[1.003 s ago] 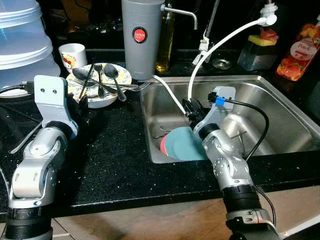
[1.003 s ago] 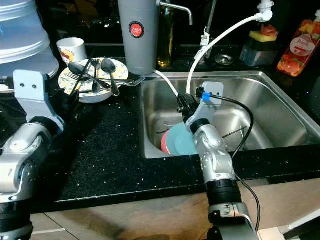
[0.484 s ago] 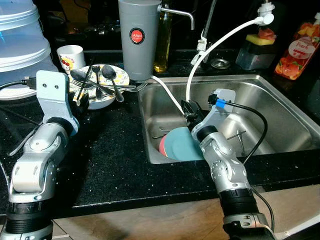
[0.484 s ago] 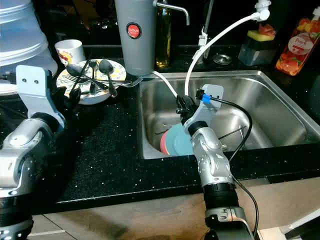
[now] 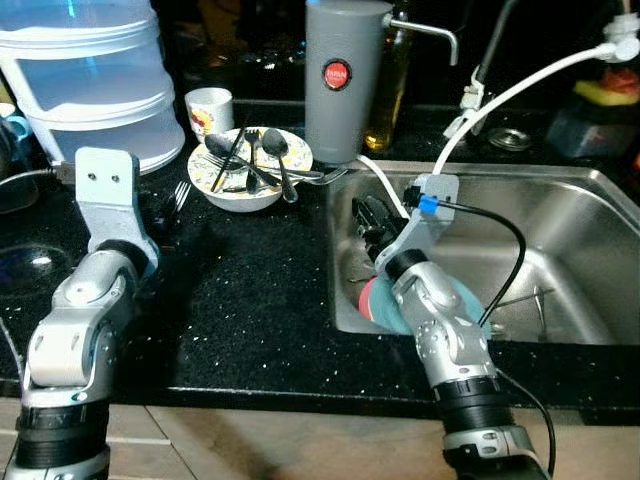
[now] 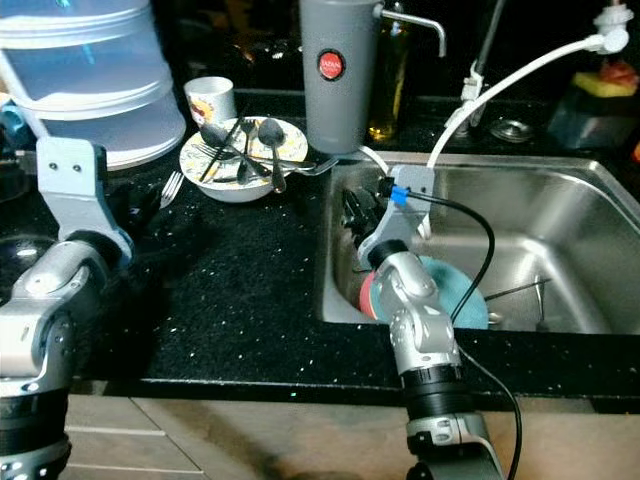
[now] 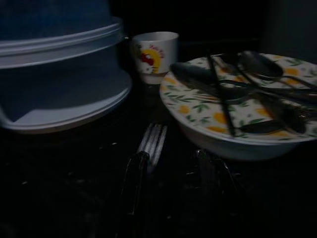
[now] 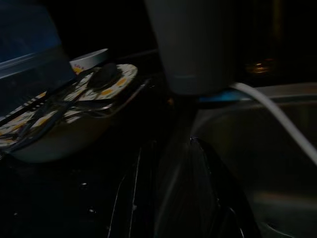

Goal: Kitchen organization

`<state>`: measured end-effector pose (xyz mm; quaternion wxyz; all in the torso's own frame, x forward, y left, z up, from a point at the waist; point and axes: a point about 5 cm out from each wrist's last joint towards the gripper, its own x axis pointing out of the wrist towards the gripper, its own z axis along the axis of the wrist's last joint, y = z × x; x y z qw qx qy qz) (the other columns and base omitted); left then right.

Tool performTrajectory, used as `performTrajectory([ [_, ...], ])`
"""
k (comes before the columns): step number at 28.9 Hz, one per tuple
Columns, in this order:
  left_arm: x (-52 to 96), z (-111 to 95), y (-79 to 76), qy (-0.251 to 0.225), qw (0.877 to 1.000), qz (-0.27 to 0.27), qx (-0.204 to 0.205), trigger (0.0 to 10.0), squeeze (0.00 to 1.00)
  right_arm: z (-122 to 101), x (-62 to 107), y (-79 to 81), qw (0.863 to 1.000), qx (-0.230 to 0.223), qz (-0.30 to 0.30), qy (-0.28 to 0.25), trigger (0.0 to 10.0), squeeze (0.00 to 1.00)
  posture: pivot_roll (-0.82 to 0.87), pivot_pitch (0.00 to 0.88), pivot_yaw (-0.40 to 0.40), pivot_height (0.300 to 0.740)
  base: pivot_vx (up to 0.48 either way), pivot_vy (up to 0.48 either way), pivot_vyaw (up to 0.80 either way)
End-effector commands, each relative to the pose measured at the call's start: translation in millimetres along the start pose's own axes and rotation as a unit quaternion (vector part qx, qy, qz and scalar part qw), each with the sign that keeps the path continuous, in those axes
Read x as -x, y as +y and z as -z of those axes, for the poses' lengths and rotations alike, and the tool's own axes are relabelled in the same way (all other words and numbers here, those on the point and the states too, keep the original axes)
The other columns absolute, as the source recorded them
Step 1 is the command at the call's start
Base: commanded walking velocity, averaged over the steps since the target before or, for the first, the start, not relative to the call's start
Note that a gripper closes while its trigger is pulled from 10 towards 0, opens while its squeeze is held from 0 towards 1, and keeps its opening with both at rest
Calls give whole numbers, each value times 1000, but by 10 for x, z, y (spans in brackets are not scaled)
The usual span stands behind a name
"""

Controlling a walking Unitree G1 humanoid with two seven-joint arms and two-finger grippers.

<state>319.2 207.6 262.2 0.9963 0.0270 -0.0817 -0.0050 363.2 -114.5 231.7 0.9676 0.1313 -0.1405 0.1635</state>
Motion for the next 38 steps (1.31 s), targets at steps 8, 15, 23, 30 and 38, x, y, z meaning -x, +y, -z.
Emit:
performTrajectory([
  [8, 27, 22, -31, 8, 1000, 7, -6, 10000, 0, 4, 16, 4, 1000, 2, -3, 5, 10000, 0, 27, 117, -9, 740, 0, -248, 0],
  [15, 43, 43, -4, 13, 1000, -1, 20, 10000, 0, -6, 9, -4, 1000, 5, -5, 6, 10000, 0, 18, 122, -18, 740, 0, -137, 0],
  [23, 66, 44, -6, 10, 999, -5, 33, 10000, 0, -19, 1, 4, 1000, 7, -11, 7, 10000, 0, 15, 125, -28, 740, 0, 412, 0],
  [30, 70, 25, 17, 9, 1000, -7, 22, 10000, 0, -21, -9, 17, 1000, 6, -13, 8, 10000, 0, 15, 126, -30, 740, 0, 0, 0],
  [38, 67, -4, 28, 6, 1000, 0, -1, 10000, 0, -14, -13, 16, 1000, 4, -11, 10, 10000, 0, 18, 125, -34, 740, 0, 0, 0],
])
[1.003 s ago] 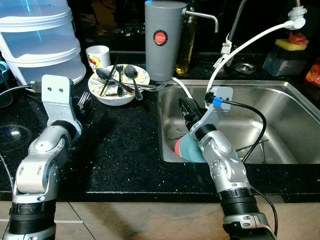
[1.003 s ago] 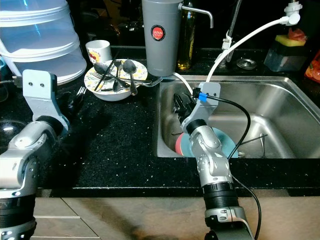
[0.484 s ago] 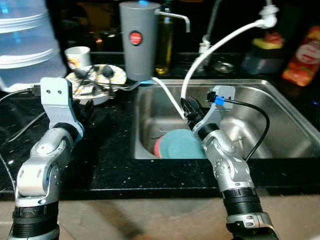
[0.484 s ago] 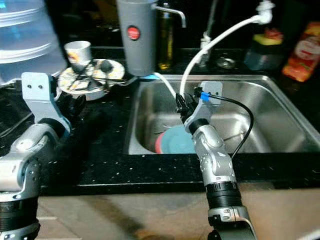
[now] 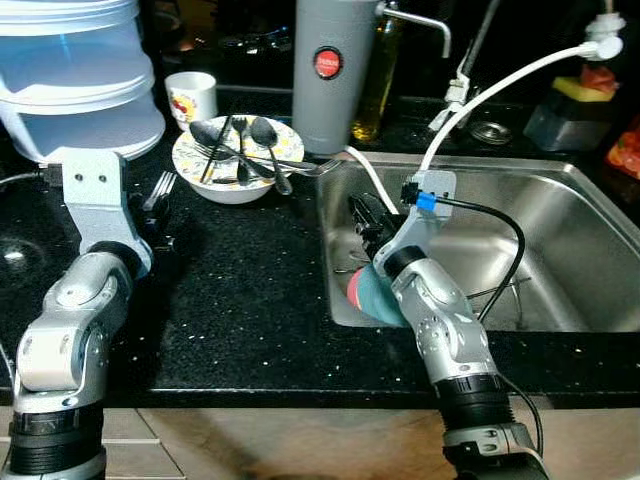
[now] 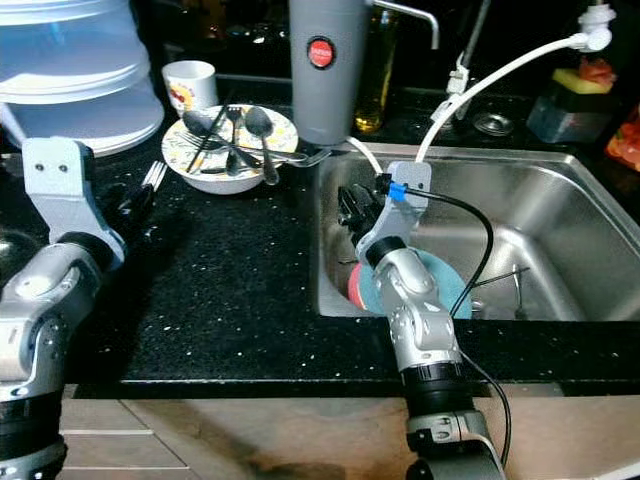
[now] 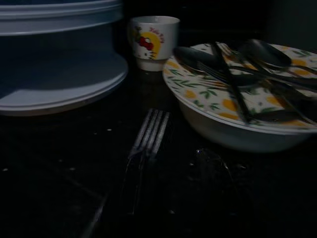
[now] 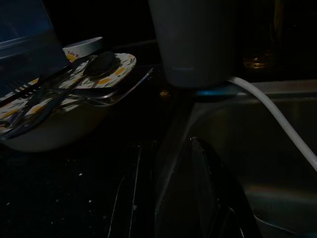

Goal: Kitchen organization

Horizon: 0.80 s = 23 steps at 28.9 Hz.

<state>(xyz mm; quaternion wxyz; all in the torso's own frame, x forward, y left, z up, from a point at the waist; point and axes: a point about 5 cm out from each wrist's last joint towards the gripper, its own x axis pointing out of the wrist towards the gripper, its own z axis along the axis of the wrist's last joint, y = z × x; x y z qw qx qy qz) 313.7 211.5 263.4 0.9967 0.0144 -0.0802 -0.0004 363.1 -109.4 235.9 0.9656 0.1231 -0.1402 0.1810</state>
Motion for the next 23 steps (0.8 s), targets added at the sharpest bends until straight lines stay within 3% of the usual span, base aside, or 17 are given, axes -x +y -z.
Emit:
performTrajectory([
  [1, 14, 15, -10, 6, 1000, 6, -16, 10000, 0, 11, 16, -40, 1000, -2, 7, 6, 10000, 0, 18, 124, -34, 740, 0, 0, 0],
  [10, -81, -54, -10, -3, 999, 19, -40, 10000, 0, 15, 31, -119, 999, -22, 40, -3, 10000, 0, 24, 118, -13, 740, 0, 0, 0],
  [23, -277, -173, -11, -10, 997, 49, -59, 10000, 0, 46, 131, -180, 994, -50, 88, -31, 10000, 0, 61, 79, 98, 740, 0, 0, 0],
])
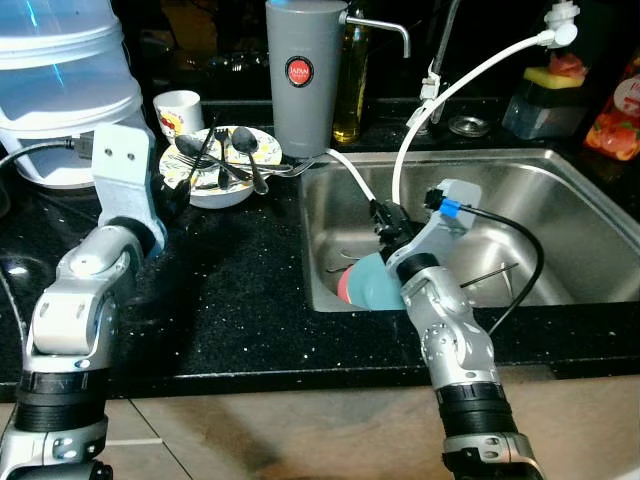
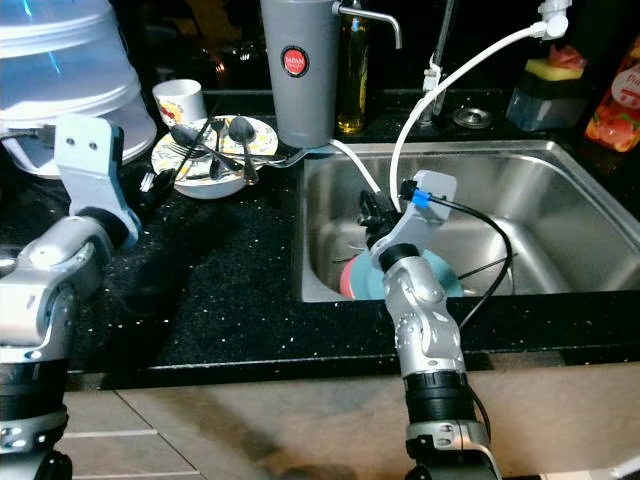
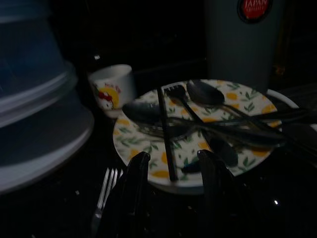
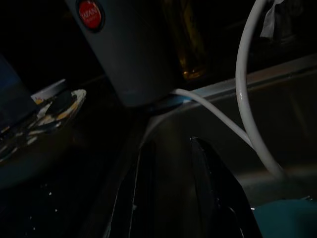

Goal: Kitchen organization

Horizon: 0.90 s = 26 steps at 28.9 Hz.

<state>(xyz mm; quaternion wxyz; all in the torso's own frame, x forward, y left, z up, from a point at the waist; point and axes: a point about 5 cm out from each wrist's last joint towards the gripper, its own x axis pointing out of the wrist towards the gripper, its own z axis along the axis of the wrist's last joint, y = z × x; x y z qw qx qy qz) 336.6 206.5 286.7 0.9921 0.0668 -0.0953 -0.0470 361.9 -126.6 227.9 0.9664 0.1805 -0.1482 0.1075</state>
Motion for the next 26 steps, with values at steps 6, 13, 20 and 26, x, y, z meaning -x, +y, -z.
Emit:
performTrajectory([
  [6, -17, 58, -5, 9, 1000, -1, -1, 10000, 0, -4, 37, -39, 1000, 4, 4, -4, 10000, 0, 59, 76, 93, 740, 0, 0, 0],
  [13, 43, 194, -31, 35, 999, -5, 37, 10000, 0, -206, -13, -65, 998, 32, 1, -61, 10000, 0, 53, 72, 78, 740, 0, 0, 0],
  [20, 80, 421, -21, 107, 994, -1, 23, 10000, 0, -309, -89, -106, 994, 83, 0, -64, 10000, 0, 48, 76, 79, 740, 0, 0, 0],
  [26, 84, 511, -21, 137, 990, 1, 42, 10000, 0, -323, -148, -164, 992, 121, -4, -43, 10000, 0, 48, 77, 79, 740, 0, 0, 0],
])
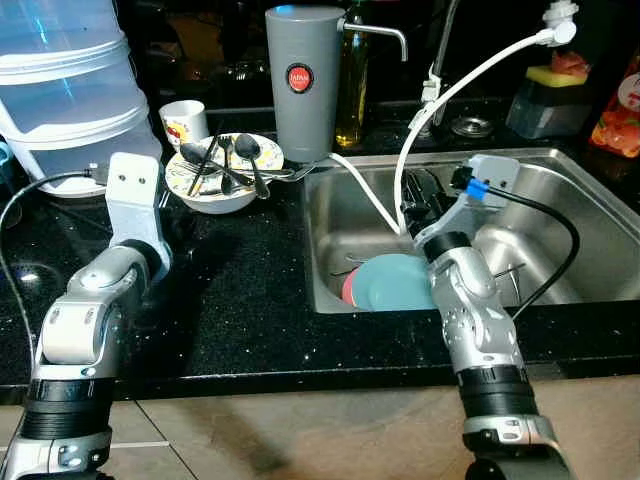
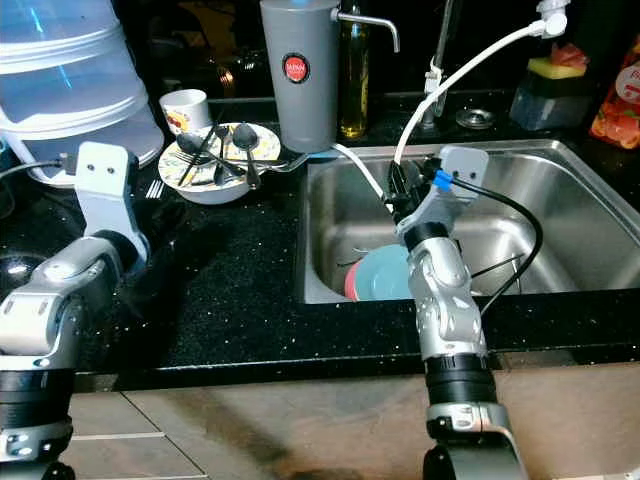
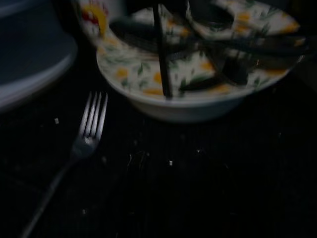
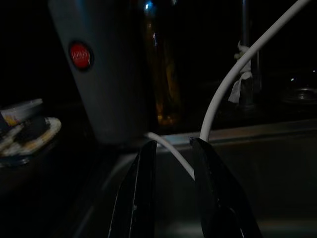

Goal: Kitchen organization

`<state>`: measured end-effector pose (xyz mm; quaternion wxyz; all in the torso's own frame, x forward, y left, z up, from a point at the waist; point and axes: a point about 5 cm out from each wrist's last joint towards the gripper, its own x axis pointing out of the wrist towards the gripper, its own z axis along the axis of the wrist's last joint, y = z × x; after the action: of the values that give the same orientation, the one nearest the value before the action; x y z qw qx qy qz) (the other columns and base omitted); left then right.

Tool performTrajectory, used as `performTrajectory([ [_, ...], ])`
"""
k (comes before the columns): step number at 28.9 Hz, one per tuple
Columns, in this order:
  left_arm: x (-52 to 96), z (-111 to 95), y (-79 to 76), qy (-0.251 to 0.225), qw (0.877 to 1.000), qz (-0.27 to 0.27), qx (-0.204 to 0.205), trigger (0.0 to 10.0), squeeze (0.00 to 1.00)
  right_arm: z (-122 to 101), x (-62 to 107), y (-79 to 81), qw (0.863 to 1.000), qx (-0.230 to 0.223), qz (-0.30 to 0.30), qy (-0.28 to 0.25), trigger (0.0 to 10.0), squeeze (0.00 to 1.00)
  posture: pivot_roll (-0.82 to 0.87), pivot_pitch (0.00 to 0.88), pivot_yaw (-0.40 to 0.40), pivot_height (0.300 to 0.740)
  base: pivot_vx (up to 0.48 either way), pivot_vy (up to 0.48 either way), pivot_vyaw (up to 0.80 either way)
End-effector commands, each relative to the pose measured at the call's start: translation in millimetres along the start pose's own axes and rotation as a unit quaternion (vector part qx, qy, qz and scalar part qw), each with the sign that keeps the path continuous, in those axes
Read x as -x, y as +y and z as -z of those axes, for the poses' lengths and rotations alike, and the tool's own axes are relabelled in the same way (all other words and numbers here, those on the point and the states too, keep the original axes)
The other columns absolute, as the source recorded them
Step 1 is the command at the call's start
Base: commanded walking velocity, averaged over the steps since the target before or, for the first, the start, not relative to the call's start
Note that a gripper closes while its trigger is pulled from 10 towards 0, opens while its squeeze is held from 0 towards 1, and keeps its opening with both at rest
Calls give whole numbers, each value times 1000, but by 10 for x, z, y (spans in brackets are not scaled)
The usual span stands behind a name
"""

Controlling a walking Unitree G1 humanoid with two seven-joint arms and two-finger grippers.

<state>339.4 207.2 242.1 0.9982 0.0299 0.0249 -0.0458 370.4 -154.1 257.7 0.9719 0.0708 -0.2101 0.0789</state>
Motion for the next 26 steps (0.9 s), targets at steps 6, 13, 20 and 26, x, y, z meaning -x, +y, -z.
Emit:
performTrajectory([
  [6, -5, 67, 32, 15, 1000, -5, -14, 10000, 0, 61, -75, -17, 998, 34, -23, 39, 10000, 0, 36, 81, 73, 740, 0, 0, 0],
  [13, -5, 78, 76, 13, 1000, -23, -9, 10000, 0, 118, -83, -38, 998, 26, -11, 49, 10000, 0, 35, 88, 65, 740, 0, 0, 0],
  [20, 10, 71, 87, 1, 999, -31, 7, 10000, 0, 148, -109, -7, 998, 26, -22, 60, 10000, 0, 21, 103, 28, 740, 0, 0, 0],
  [26, 35, 58, 64, -5, 1000, -27, 12, 10000, 0, 162, -125, -4, 997, 25, -23, 64, 10000, 0, 24, 109, 21, 740, 0, 0, 0],
])
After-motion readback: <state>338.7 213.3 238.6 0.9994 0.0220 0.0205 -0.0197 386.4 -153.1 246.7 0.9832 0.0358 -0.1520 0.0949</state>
